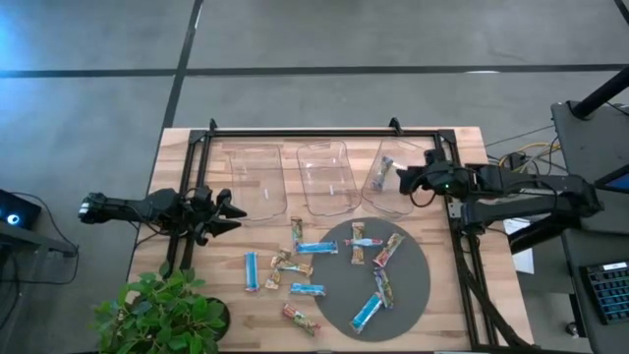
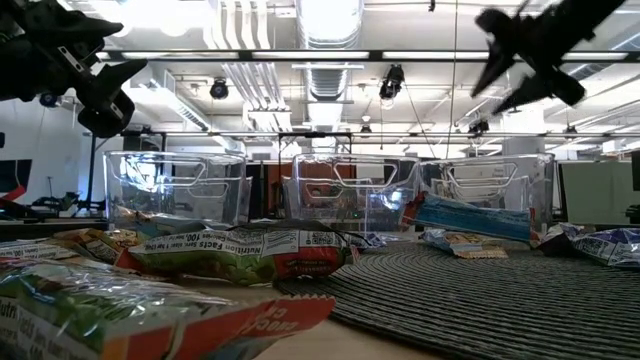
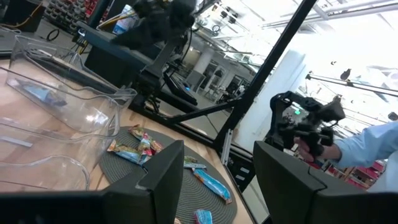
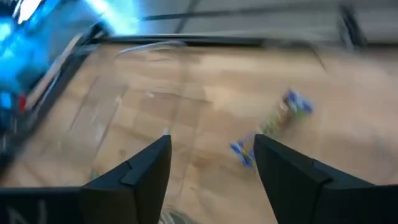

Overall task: Pick and place Granola Bars by type
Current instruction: Put the yellow granola bar into the middle transparent bin

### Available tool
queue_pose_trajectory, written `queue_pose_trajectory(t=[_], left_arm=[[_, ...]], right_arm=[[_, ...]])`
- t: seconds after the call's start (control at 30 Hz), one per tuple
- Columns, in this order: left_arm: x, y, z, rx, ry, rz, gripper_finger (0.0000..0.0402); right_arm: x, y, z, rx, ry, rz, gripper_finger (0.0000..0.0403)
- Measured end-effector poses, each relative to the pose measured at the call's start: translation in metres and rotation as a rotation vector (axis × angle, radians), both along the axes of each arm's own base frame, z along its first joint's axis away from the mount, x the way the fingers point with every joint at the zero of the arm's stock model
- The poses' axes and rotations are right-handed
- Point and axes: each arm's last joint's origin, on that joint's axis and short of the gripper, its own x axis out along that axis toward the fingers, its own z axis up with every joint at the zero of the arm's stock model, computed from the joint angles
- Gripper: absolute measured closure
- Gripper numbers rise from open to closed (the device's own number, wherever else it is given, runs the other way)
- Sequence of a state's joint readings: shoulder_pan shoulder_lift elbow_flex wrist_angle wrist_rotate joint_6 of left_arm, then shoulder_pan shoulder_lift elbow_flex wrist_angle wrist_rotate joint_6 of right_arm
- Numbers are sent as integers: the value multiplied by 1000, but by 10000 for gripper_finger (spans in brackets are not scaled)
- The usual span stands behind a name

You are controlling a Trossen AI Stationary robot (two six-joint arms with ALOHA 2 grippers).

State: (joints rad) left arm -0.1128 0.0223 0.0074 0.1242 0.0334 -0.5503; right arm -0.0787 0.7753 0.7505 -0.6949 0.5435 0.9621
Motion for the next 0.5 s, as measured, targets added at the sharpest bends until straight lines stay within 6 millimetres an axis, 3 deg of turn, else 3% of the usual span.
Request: queue_pose_trajectory(t=[0.1,0.23,0.4,0.5], left_arm=[[0,0,0,0,0,0,225],[0,0,0,0,1,0,225],[0,2,2,25,-23,55,225],[-1,4,9,-212,-73,85,225]], right_arm=[[12,7,13,-149,90,174,182],[30,17,20,-218,186,343,182],[52,26,17,-112,324,570,182],[55,31,9,40,476,638,184]])
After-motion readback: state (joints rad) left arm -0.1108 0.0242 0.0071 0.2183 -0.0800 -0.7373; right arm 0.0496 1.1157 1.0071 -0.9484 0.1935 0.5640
